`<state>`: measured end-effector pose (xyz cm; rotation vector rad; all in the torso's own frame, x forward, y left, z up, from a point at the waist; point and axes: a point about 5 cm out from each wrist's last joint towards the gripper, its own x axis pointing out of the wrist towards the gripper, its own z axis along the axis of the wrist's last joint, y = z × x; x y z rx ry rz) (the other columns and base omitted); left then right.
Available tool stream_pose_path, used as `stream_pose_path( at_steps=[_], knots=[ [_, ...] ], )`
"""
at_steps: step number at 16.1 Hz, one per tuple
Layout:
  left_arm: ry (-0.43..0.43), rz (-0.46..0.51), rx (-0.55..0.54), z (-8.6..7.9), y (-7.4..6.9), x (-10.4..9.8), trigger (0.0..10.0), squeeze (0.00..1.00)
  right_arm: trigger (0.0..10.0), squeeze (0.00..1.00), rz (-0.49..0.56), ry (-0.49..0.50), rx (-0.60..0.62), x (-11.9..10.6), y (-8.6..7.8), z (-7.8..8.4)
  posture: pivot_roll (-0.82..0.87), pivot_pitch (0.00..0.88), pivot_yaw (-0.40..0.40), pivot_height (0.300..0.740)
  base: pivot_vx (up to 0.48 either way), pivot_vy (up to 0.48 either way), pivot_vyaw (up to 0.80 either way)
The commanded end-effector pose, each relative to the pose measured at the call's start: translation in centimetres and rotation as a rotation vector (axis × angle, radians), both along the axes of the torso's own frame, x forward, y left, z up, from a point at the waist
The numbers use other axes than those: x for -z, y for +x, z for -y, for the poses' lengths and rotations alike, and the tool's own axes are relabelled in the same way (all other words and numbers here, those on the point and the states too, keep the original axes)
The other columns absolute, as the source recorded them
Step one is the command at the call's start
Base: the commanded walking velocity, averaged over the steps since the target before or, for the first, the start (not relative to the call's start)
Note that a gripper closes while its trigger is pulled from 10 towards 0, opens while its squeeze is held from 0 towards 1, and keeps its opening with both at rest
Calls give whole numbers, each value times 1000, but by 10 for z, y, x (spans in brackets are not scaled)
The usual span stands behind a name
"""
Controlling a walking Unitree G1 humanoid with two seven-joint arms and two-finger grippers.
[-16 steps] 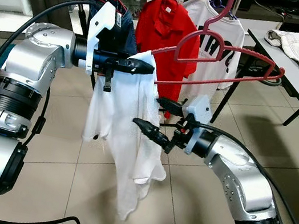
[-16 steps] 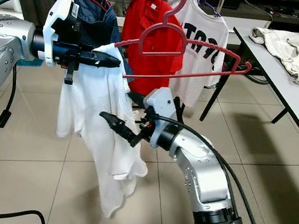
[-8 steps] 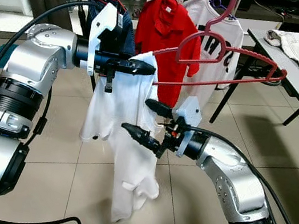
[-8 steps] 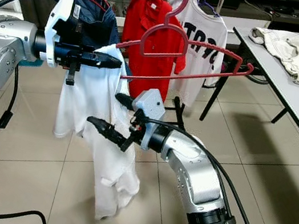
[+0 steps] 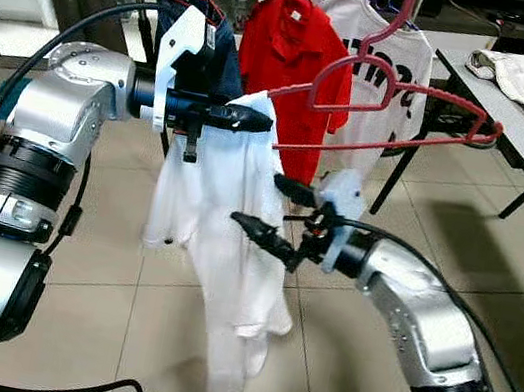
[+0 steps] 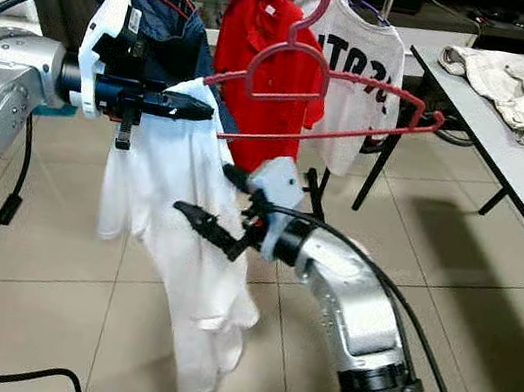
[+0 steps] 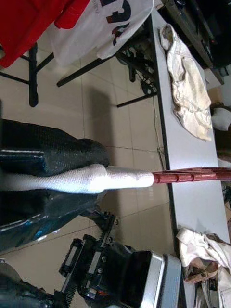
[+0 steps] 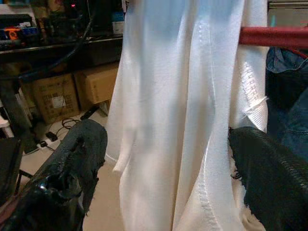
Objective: Hang hanger
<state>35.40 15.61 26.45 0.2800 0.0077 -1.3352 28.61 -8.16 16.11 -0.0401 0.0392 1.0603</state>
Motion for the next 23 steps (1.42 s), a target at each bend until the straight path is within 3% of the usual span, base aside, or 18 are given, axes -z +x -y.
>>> stream_pose_path(
  at_steps=[1,5,10,18,23],
  knots=[
    [-3,57,12,3,2,-18,0,0,10000,0,13,19,-44,-4,-4,-7,-104,0,124,740,0,0,0],
    [-7,64,12,5,3,-20,0,0,10000,0,5,-8,-81,3,1,-22,-95,0,117,740,0,0,0],
    [-8,71,9,5,3,-22,0,0,10000,0,13,-41,-66,4,11,-26,-90,0,111,740,0,0,0],
    [-4,75,18,3,1,-25,0,0,10000,0,19,-98,3,12,21,-18,-92,0,115,740,0,0,0],
    [-20,78,26,6,2,-31,0,0,10000,0,8,-80,-101,18,19,-34,-82,0,125,740,0,0,0]
  ],
)
